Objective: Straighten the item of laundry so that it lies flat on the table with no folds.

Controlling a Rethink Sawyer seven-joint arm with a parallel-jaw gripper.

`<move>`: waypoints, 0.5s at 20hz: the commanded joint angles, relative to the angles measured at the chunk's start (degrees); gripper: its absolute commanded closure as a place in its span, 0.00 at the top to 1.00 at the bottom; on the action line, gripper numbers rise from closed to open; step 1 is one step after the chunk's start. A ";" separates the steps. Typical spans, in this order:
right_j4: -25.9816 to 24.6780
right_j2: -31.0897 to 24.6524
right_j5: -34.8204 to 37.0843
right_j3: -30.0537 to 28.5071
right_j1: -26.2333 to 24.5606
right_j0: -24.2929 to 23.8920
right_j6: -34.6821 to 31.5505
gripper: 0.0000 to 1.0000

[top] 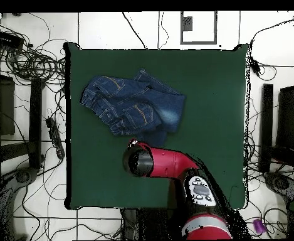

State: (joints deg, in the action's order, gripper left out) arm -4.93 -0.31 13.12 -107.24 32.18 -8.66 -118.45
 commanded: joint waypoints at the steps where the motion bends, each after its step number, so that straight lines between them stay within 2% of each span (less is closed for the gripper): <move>1: 2.26 3.91 6.02 -1.84 -3.16 5.35 -10.47 1.00; 4: 2.78 6.97 7.07 -2.02 -2.55 7.85 -11.61 1.00; 8: 2.03 15.21 9.81 -1.16 -0.47 13.88 -13.04 1.00; 10: 1.67 17.42 10.27 -1.21 0.36 14.99 -12.63 1.00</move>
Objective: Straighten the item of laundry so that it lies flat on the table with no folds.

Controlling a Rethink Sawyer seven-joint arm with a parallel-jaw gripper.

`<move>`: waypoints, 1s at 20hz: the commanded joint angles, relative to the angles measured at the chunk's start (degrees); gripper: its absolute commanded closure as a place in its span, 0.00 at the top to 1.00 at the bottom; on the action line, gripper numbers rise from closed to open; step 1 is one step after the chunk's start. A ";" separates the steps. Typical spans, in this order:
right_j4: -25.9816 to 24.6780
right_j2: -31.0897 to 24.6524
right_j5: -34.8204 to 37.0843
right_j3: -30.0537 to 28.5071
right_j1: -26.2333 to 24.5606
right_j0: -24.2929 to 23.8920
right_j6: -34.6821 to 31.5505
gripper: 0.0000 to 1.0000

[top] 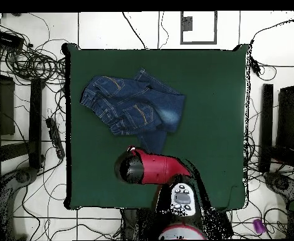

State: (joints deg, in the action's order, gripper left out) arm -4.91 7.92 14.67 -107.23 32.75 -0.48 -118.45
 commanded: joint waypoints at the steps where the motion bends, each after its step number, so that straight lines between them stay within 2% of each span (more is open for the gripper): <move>1: 1.65 9.68 8.91 -1.38 0.16 6.97 -12.32 1.00; 4: 2.02 11.20 9.01 -0.97 -0.32 7.72 -12.07 1.00; 11: 4.50 8.89 4.86 -1.88 -2.83 7.17 -12.96 1.00; 16: 4.90 2.55 0.84 -4.49 -1.90 1.43 -9.87 1.00; 20: 5.97 -4.41 -5.43 -7.97 -3.01 -4.79 -10.37 1.00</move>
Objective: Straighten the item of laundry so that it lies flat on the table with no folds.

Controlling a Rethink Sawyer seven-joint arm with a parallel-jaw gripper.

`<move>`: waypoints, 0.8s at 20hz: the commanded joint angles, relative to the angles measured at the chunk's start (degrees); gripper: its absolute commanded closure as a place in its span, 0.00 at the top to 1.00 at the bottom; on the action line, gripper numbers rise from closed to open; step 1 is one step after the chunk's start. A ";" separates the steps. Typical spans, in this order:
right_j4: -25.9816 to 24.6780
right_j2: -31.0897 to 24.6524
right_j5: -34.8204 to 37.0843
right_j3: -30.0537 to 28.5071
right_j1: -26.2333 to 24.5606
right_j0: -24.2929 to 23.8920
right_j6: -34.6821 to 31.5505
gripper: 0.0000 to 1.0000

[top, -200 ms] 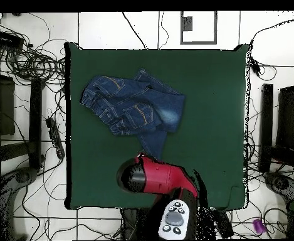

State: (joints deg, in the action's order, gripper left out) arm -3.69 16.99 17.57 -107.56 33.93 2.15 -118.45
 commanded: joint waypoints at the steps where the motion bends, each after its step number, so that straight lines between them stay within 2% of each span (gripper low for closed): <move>1: 5.00 -15.22 -9.90 -8.51 -4.47 -8.97 -10.49 1.00; 3: 5.62 -15.12 -14.05 -8.50 -7.58 -8.14 -13.76 1.00; 7: 6.66 -14.42 -17.41 -8.42 -10.10 -6.81 -16.18 1.00; 16: 7.48 -16.86 -20.50 -9.61 -10.77 -8.27 -13.78 1.00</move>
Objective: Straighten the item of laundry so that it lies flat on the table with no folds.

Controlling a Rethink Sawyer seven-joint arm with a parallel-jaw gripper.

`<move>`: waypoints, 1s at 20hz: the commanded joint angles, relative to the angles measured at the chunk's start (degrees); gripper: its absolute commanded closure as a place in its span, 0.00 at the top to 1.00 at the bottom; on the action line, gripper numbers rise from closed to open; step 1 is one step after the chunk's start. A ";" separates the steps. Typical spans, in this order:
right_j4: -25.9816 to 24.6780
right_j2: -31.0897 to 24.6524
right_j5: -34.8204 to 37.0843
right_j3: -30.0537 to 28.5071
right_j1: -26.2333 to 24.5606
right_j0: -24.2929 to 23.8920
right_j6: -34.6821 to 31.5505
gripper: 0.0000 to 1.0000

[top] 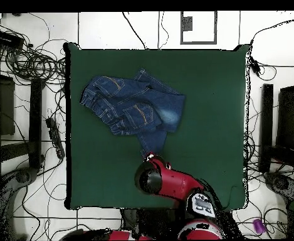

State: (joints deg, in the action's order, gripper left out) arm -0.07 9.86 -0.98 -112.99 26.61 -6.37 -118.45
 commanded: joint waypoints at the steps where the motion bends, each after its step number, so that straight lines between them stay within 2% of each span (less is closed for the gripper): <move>1: 3.77 -10.20 -2.05 -4.45 -3.23 0.08 -13.61 1.00; 6: 3.44 -12.00 -1.81 -5.04 -2.21 -0.68 -12.81 1.00; 11: 4.44 -10.00 -1.51 -4.41 -1.61 1.17 -13.07 1.00; 20: 5.04 -10.18 -2.29 -5.04 -0.47 1.26 -13.80 1.00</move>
State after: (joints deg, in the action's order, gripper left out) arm 0.68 7.39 -2.22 -114.80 25.82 -7.25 -118.46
